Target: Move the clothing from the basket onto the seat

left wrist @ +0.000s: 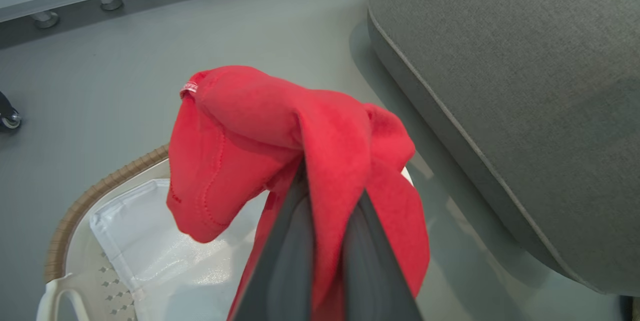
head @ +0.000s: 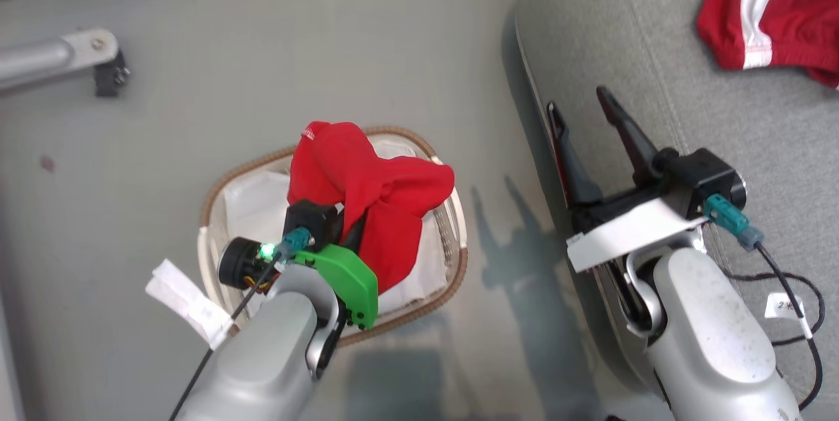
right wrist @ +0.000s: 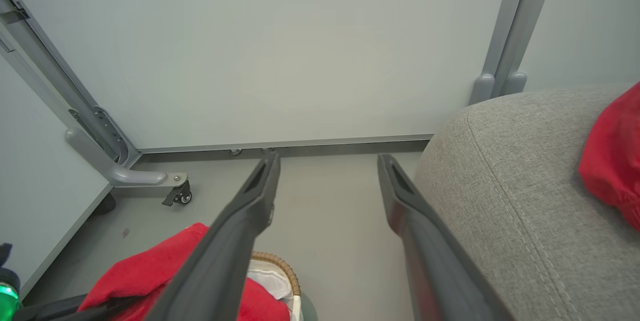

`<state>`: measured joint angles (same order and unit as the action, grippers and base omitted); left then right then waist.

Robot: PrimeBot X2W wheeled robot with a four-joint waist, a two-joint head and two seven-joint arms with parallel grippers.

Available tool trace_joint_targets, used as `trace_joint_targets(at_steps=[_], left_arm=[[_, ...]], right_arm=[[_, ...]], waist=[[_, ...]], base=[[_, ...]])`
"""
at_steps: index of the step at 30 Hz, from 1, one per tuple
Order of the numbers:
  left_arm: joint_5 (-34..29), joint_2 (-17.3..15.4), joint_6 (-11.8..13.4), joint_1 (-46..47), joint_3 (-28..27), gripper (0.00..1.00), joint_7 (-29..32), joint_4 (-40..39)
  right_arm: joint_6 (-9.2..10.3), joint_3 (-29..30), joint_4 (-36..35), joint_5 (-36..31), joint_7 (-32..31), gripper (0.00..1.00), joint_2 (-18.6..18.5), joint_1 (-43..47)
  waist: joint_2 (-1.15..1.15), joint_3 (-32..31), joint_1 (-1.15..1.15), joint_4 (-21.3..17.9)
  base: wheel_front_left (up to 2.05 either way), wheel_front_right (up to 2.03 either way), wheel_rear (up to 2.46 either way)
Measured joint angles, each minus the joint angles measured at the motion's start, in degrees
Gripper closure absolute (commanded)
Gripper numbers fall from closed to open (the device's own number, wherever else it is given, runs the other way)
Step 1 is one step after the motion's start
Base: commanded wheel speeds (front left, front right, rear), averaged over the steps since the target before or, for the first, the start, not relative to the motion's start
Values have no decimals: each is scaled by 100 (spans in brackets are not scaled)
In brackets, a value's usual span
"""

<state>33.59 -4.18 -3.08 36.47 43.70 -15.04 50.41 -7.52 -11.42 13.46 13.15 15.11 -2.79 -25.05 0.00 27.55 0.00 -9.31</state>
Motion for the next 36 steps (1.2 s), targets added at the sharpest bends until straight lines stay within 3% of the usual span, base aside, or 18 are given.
trace_joint_targets(at_steps=[15,28,36], left_arm=[[-719,46,-41,-1254,-1269,100,-1,-1879],[-892,119,-77,-1574,-1566,100,-9,-2320],[-842,129,-92,-1595,-1412,100,-9,-2459]], right_arm=[[0,-178,474,0,0,0,0,929],[0,-464,825,-27,-1,0,-2,1662],[0,-1751,973,260,-1,0,-96,1516]], waist=[[0,-1593,0,374],[0,-2529,0,570],[0,-2693,0,771]], base=[[0,0,0],[0,0,0],[0,0,0]])
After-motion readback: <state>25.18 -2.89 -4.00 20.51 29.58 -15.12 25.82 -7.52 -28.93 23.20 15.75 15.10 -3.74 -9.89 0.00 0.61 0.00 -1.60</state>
